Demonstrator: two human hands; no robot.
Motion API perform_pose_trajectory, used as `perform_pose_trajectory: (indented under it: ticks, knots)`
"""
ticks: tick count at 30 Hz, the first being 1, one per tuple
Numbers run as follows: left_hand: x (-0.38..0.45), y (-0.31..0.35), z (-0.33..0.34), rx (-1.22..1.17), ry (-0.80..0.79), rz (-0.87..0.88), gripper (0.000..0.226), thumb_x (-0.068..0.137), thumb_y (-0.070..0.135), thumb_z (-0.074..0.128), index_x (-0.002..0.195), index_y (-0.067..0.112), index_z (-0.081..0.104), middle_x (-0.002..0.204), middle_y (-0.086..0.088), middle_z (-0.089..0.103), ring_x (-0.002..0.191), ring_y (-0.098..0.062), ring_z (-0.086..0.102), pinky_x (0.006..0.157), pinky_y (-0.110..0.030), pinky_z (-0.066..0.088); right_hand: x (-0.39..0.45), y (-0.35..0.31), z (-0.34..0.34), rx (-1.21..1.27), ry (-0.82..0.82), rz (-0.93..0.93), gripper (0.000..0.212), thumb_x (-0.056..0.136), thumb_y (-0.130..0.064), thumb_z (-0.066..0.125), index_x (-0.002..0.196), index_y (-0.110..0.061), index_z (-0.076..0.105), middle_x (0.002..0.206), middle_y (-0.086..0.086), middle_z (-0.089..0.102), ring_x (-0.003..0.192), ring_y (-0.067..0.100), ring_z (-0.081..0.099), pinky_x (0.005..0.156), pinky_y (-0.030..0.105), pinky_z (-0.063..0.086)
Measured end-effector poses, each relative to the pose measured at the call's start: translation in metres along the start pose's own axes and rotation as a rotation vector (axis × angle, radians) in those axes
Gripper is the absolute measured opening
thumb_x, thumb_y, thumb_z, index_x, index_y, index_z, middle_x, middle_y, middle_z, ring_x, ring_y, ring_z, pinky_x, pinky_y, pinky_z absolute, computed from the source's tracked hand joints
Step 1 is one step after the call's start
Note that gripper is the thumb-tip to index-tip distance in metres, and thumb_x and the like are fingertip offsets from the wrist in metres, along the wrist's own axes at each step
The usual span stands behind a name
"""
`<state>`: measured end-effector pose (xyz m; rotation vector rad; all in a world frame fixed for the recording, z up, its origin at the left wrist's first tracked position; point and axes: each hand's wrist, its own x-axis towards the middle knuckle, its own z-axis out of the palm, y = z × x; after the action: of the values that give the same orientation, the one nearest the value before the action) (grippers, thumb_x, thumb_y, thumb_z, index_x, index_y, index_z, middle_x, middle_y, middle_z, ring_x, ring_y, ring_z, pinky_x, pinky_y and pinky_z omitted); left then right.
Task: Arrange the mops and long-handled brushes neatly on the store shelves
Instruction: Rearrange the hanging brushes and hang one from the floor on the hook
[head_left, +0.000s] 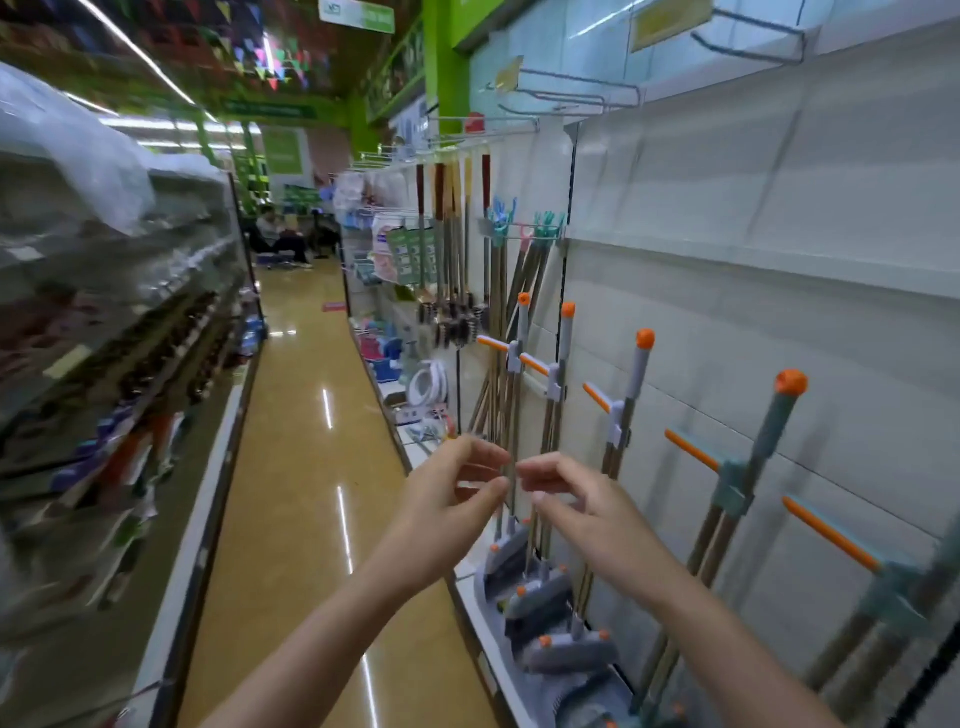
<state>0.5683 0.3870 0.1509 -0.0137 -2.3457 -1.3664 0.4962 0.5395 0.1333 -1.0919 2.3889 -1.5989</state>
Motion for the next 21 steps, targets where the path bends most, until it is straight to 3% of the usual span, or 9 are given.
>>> perform_pose_trajectory:
  ticks: [3,7,12,15,17,21]
  knots:
    - [0.055,-0.041,-0.027,-0.033,-0.016,0.014,0.014,0.087,0.016,0.059,0.100,0.021,0.061,0.100,0.008,0.066,0.095,-0.002,0.063,0.086,-0.025,0.053,0.069,0.012,0.029,0.042,0.030,0.010,0.023,0.091,-0.017,0.053,0.100,-0.037,0.062,0.100,-0.012,0.067,0.096,-0.004,0.061,0.077,0.016,0.051]
    - [0.139,-0.090,-0.070,-0.048,-0.011,-0.005,0.013,0.087,0.012,0.059,0.099,0.016,0.062,0.097,0.004,0.069,0.094,-0.004,0.064,0.086,-0.027,0.053,0.167,0.019,0.058,0.006,0.046,0.031,0.025,0.088,-0.017,0.054,0.096,-0.039,0.062,0.096,-0.007,0.070,0.095,0.008,0.065,0.087,0.031,0.052]
    - [0.207,-0.171,-0.104,-0.119,0.007,-0.136,0.013,0.086,0.011,0.058,0.097,0.017,0.061,0.095,0.004,0.067,0.088,-0.004,0.064,0.082,-0.026,0.052,0.275,0.053,0.106,0.001,-0.049,0.135,0.027,0.089,-0.008,0.054,0.095,-0.032,0.063,0.095,-0.010,0.071,0.094,-0.002,0.064,0.083,0.018,0.050]
    - [0.239,-0.220,-0.130,-0.148,0.018,-0.214,0.014,0.086,0.003,0.057,0.092,0.015,0.060,0.089,0.004,0.064,0.073,0.009,0.060,0.069,-0.010,0.049,0.337,0.082,0.145,0.028,-0.076,0.173,0.023,0.085,-0.013,0.057,0.096,-0.033,0.062,0.102,-0.007,0.069,0.098,-0.002,0.063,0.089,0.018,0.049]
    - [0.266,-0.251,-0.148,-0.188,0.037,-0.243,0.017,0.085,-0.002,0.057,0.087,0.014,0.059,0.085,0.003,0.063,0.064,0.011,0.059,0.060,-0.007,0.048,0.377,0.102,0.163,0.061,-0.083,0.183,0.024,0.076,-0.021,0.058,0.098,-0.030,0.063,0.103,-0.005,0.069,0.098,-0.001,0.063,0.091,0.020,0.049]
    - [0.336,-0.316,-0.173,-0.176,0.083,-0.259,0.015,0.085,0.005,0.060,0.083,0.019,0.058,0.089,0.003,0.062,0.072,0.003,0.061,0.064,-0.006,0.046,0.463,0.149,0.183,0.122,-0.036,0.208,0.028,0.076,-0.025,0.062,0.104,-0.026,0.061,0.107,0.002,0.069,0.102,0.009,0.065,0.092,0.023,0.050]
